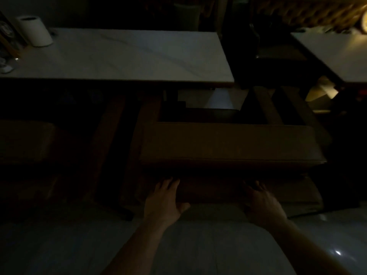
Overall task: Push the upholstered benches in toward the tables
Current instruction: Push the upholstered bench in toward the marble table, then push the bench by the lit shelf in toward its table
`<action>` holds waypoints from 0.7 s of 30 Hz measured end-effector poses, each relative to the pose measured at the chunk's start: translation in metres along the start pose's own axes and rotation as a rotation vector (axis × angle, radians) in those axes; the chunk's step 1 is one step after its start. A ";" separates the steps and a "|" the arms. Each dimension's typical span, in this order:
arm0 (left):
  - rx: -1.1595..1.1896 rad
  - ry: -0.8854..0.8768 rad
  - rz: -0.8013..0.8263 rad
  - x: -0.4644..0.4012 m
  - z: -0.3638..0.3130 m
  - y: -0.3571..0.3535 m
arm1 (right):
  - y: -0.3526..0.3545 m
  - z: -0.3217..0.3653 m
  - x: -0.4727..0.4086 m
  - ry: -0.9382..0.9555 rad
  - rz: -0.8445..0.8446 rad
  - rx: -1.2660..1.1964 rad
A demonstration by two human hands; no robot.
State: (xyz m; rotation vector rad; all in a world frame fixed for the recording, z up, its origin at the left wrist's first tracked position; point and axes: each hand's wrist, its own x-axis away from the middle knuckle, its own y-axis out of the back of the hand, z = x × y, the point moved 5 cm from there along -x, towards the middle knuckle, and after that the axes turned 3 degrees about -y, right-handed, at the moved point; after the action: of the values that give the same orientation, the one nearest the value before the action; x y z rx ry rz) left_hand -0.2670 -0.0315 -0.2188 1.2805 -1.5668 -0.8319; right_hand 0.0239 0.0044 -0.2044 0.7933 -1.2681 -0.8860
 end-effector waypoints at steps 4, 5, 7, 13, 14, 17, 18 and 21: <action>-0.026 -0.062 0.033 0.021 -0.020 0.015 | 0.020 0.006 0.038 -0.016 -0.052 -0.047; -0.021 -0.074 0.037 0.024 -0.026 0.019 | 0.025 0.005 0.048 -0.032 -0.059 -0.058; -0.006 -0.101 0.035 0.029 -0.042 0.030 | 0.036 0.003 0.067 -0.048 -0.075 -0.061; -0.060 -0.165 0.098 0.057 -0.103 0.066 | 0.071 -0.016 0.134 -0.099 -0.094 -0.099; -0.074 -0.175 0.097 0.063 -0.116 0.072 | 0.079 -0.022 0.145 -0.090 -0.100 -0.114; -0.082 -0.191 0.074 0.077 -0.161 0.085 | 0.102 -0.051 0.177 -0.057 -0.133 -0.151; -0.079 -0.196 0.064 0.083 -0.179 0.086 | 0.108 -0.066 0.187 -0.056 -0.146 -0.170; -0.081 -0.216 0.038 0.096 -0.237 0.082 | 0.128 -0.120 0.213 -0.063 -0.205 -0.214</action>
State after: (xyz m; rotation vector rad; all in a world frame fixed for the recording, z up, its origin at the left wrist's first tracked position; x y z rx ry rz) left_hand -0.0778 -0.0948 -0.0386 1.1287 -1.7026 -1.0265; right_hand 0.1731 -0.1252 -0.0128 0.7377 -1.1365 -1.1992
